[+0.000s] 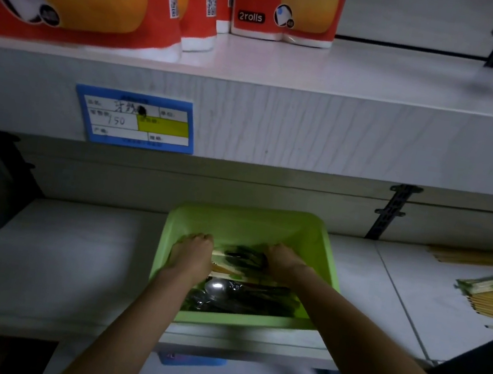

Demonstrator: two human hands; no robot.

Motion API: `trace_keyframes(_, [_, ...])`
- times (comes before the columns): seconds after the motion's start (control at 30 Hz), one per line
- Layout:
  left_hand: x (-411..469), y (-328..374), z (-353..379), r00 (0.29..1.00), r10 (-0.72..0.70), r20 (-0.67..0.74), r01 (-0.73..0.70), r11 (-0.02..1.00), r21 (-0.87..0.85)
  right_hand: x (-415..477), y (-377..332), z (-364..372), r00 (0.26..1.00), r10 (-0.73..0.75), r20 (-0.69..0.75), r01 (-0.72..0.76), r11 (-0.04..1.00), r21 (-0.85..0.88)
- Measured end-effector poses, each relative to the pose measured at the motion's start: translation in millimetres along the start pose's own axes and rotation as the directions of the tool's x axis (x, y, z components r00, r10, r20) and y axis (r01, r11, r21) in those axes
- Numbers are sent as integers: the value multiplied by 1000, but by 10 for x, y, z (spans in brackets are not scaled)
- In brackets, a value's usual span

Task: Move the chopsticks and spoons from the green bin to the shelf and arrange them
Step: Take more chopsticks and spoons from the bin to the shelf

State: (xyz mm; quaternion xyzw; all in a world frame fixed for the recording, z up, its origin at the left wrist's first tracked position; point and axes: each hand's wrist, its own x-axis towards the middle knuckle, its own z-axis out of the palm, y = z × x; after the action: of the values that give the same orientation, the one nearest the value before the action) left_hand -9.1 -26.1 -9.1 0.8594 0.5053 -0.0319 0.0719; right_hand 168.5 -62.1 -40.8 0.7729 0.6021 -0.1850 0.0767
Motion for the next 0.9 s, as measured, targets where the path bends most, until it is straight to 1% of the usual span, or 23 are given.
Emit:
trace_keyframes(0.13, [12, -8, -1, 1000, 6, 19, -6, 1000, 17, -1, 7, 11, 1000, -14, 28, 14, 1000, -17])
trace_keyframes(0.33, [55, -27, 19, 999, 14, 35, -16, 999, 39, -10, 40, 30, 985, -34, 171, 35, 999, -1])
trace_keyframes(0.53, [84, -27, 45, 998, 23, 54, -26, 998, 52, -44, 12, -23, 980, -24, 199, 26, 1000, -5])
trace_keyframes(0.6, [87, -24, 68, 997, 29, 66, -33, 997, 63, -54, -1, -64, 986, -18, 164, 16, 1000, 8])
trace_keyframes(0.7, [105, -14, 109, 995, 47, 88, -55, 995, 86, -80, 4, -120, 1000, -12, 29, 11, 1000, 21])
trace_keyframes(0.77, [119, -10, 112, 992, 64, 108, -74, 993, 93, -99, 19, -145, 1000, -8, -24, 8, 1000, -1])
trace_keyframes(0.83, [134, -13, 128, 983, 94, 160, -107, 991, 75, -134, 39, -167, 999, -9, -44, 9, 1000, -5])
trace_keyframes(0.9, [153, -19, 169, 966, 121, 228, -133, 990, 39, -158, 76, -180, 999, -15, -38, 17, 999, 42])
